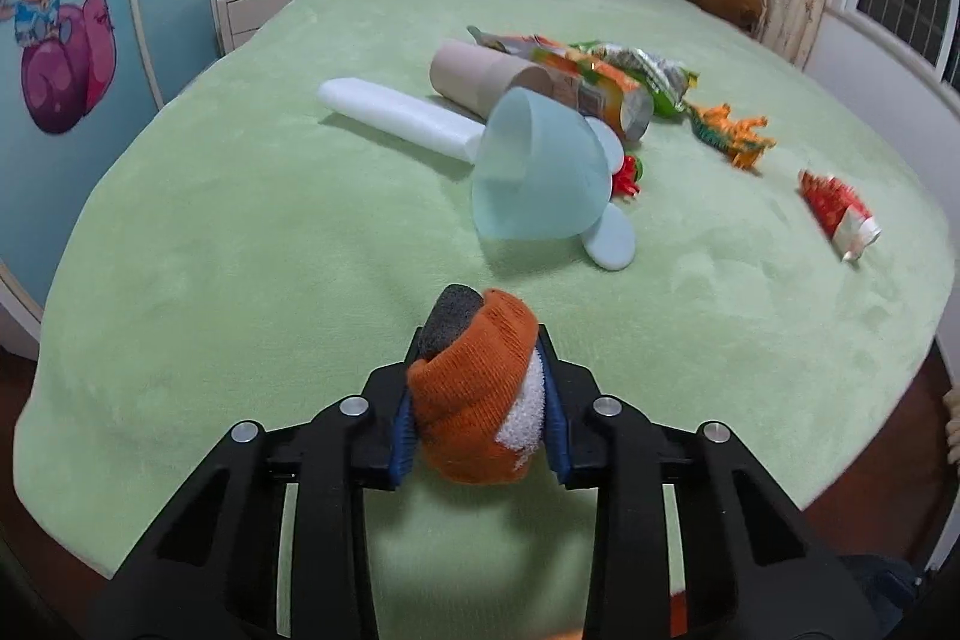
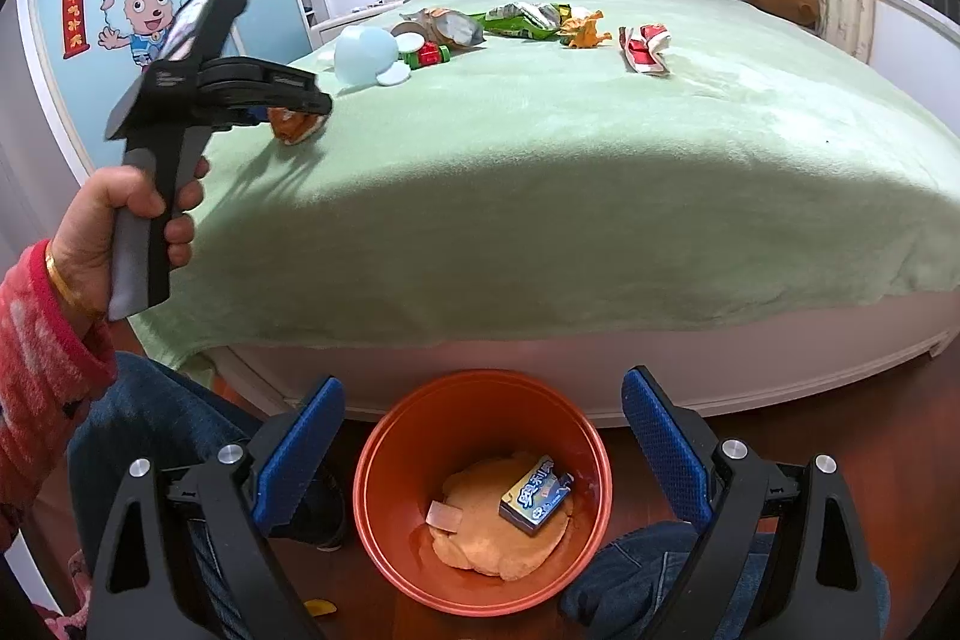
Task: Collect trash
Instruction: 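Grasp the orange plush toy with the left tool, then grasp the red-white wrapper with the right tool while the left tool holds the plush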
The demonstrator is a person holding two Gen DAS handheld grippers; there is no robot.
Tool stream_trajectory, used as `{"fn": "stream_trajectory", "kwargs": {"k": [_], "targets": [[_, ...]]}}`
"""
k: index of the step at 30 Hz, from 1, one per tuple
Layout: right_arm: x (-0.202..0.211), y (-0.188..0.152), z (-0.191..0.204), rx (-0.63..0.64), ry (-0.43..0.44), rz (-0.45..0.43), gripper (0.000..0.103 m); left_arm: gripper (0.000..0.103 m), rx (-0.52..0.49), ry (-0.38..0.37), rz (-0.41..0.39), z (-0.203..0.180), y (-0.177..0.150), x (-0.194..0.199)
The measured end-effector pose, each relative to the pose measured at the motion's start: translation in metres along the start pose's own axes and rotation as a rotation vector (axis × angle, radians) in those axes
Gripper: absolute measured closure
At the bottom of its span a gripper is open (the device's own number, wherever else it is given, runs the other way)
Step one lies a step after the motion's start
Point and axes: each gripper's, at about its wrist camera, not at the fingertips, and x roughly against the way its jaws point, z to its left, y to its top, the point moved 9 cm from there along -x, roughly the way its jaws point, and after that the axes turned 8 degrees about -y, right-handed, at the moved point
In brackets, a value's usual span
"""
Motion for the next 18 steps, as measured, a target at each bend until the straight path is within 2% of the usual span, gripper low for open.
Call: {"fn": "stream_trajectory", "kwargs": {"k": [6, 11, 13, 15, 18], "targets": [[0.006, 0.041, -0.023, -0.038, -0.030, -0.082, 0.011, 0.072, -0.004, -0.067, -0.051, -0.013, -0.004, 0.032], [0.003, 0.097, -0.053, -0.075, -0.089, -0.181, 0.011, 0.072, -0.025, -0.111, -0.064, -0.030, -0.019, 0.054], [-0.002, 0.127, -0.064, -0.055, -0.147, -0.222, 0.011, 0.072, -0.038, -0.118, -0.071, -0.034, -0.025, 0.061], [-0.013, 0.155, -0.073, -0.049, -0.180, -0.236, 0.011, 0.072, -0.050, -0.129, -0.074, -0.039, -0.031, 0.068], [-0.037, 0.191, -0.084, -0.050, -0.220, -0.210, 0.011, 0.072, -0.069, -0.135, -0.067, -0.045, -0.040, 0.073]]}}
